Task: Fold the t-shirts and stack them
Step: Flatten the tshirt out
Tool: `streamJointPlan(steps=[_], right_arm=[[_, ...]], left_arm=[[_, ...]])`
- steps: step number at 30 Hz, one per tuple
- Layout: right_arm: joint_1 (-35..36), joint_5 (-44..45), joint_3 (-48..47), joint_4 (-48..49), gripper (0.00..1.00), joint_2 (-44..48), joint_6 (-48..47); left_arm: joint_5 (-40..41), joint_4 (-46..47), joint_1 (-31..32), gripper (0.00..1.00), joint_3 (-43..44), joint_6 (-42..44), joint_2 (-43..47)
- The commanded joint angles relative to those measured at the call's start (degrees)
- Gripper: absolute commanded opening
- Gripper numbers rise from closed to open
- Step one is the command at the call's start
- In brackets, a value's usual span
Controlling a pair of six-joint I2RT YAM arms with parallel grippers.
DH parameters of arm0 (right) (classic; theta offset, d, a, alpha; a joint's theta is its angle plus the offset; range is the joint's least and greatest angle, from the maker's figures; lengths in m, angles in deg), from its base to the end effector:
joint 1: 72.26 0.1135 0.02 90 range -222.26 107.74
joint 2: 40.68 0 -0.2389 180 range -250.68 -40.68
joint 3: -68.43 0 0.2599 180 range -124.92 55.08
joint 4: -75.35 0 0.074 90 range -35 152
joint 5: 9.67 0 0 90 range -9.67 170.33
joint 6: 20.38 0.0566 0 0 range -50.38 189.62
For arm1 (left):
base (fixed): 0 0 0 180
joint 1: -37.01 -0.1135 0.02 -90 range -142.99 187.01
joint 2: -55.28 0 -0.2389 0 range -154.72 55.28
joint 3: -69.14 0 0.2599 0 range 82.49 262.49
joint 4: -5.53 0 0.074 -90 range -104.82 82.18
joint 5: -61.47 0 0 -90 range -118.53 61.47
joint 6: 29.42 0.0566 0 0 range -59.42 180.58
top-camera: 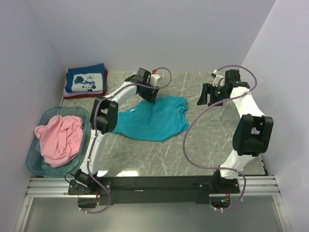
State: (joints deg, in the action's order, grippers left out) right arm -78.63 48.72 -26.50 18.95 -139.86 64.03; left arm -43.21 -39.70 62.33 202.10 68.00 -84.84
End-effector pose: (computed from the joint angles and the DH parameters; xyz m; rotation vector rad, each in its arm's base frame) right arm 0.3782 -0.0124 0.2236 -0.1689 2.5098 0.6378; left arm 0.4818 -0.2438 0.1323 0.8085 2.3639 -0.4498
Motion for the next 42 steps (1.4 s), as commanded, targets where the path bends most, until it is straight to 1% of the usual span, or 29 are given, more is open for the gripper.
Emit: streamJointPlan(steps=[1, 2, 3, 4, 5, 6, 9, 10, 12, 13, 15, 17, 18, 19, 20, 21, 22, 24, 25, 26, 28, 30, 31, 33, 34, 37, 38, 40, 42], right_arm=[[-0.9, -1.5, -0.6, -1.1, 0.81, 2.8, -1.2], [-1.0, -1.5, -0.7, -1.0, 0.81, 2.7, -1.2], [-1.0, -1.7, -0.9, -1.0, 0.81, 2.5, -1.0], [-1.1, -1.7, -1.2, -1.0, 0.81, 2.4, -0.9], [-1.0, -1.8, -1.4, -0.9, 0.81, 2.1, -0.8], [-1.1, -1.9, -1.5, -0.9, 0.81, 2.0, -0.8], [-1.1, -2.1, -1.7, -1.0, 0.80, 1.8, -1.2], [-1.2, -2.2, -1.7, -1.1, 0.80, 1.8, -1.4], [-1.2, -2.5, -1.7, -1.2, 0.80, 1.7, -1.8], [-1.1, -2.6, -1.6, -1.2, 0.79, 1.7, -2.0], [-1.2, -2.7, -1.7, -1.2, 0.79, 1.3, -2.1], [-1.1, -3.2, -1.8, -1.3, 0.79, 0.6, -2.2], [-1.0, -3.4, -2.0, -1.3, 0.79, 0.1, -2.2], [-1.1, -3.5, -2.7, -1.6, 0.79, -0.2, -2.2], [-0.9, -3.9, -3.1, -1.8, 0.79, -1.2, -2.2], [-0.8, -4.0, -3.4, -1.9, 0.79, -1.6, -2.2], [-0.7, -4.1, -4.1, -2.0, 0.79, -2.2, -2.1], [0.1, -3.8, -4.8, -1.9, 0.79, -3.6, -1.8], [0.6, -3.7, -5.5, -1.8, 0.79, -4.2, -1.5], [1.1, -3.6, -5.9, -1.4, 0.79, -5.1, -1.0], [2.7, -3.0, -7.1, -1.3, 0.80, -6.3, -0.7], [5.0, -1.3, -8.7, -0.8, 0.81, -8.3, -0.4], [5.7, -0.6, -9.4, -0.7, 0.81, -8.9, -0.2], [7.8, 0.4, -11.8, -0.6, 0.81, -11.4, 0.3], [9.5, 2.1, -12.7, -0.6, 0.81, -12.3, 0.6], [12.3, 5.1, -16.4, -0.2, 0.81, -16.2, 1.7], [12.9, 5.8, -17.5, -0.8, 0.81, -18.2, 1.6], [14.0, 7.9, -20.1, -1.2, 0.81, -20.2, 1.5], [15.4, 9.1, -21.5, -1.3, 0.80, -22.4, 1.4]], left_arm=[[-1.0, -4.1, 0.6, 0.60, 1.8, 2.6, -0.3], [-1.6, -4.2, 0.7, 0.46, 1.2, 3.0, 1.0], [-3.2, -4.5, 0.8, 0.36, 0.8, 4.2, 1.8], [-3.9, -5.5, 0.8, 0.18, 0.5, 4.9, 3.4], [-4.4, -5.9, 0.8, 0.07, 0.4, 5.9, 4.6], [-5.5, -6.6, 0.8, 0.00, 0.4, 6.4, 6.2], [-11.3, -8.2, 0.7, 0.00, -3.1, 9.1, 16.4], [-13.9, -8.0, 0.7, 0.00, -7.9, 10.4, 24.0], [-19.1, -9.2, 0.9, 0.00, -13.7, 17.4, 32.1], [-23.3, -10.8, 1.2, 0.00, -19.4, 20.1, 39.7], [-26.1, -19.7, 2.9, 0.00, -27.4, 30.7, 48.5], [-25.8, -29.2, 5.0, 0.00, -33.4, 40.4, 53.8], [-25.3, -31.7, 5.5, 0.00, -36.8, 43.2, 56.1], [-24.1, -33.8, 6.1, 0.02, -43.8, 45.6, 60.6], [-23.1, -36.5, 7.1, 0.04, -47.3, 50.9, 62.7], [-22.2, -39.4, 7.7, 0.06, -54.0, 53.1, 65.0], [-21.3, -40.4, 8.2, 0.11, -57.1, 55.0, 69.7], [-18.8, -42.0, 9.3, 0.19, -64.7, 59.9, 74.5], [-17.8, -42.2, 9.7, 0.27, -66.8, 61.6, 79.3], [-15.3, -42.0, 10.8, 0.30, -68.6, 63.0, 81.6], [-13.4, -39.4, 11.2, 0.40, -72.1, 60.5, 87.3], [-11.6, -38.3, 11.2, 0.45, -72.9, 58.7, 89.1], [-10.9, -36.2, 11.2, 0.47, -72.9, 54.9, 89.9], [-9.4, -32.8, 10.5, 0.47, -73.3, 50.3, 89.9], [-9.0, -28.5, 9.8, 0.47, -73.5, 46.1, 89.4], [-10.6, -23.1, 3.4, 0.47, -73.4, 40.6, 86.4], [-12.0, -20.4, -2.0, 0.47, -72.9, 39.3, 85.2], [-14.1, -18.1, -8.2, 0.48, -70.4, 34.4, 80.2], [-15.0, -15.6, -11.8, 0.51, -67.3, 31.2, 76.6]])
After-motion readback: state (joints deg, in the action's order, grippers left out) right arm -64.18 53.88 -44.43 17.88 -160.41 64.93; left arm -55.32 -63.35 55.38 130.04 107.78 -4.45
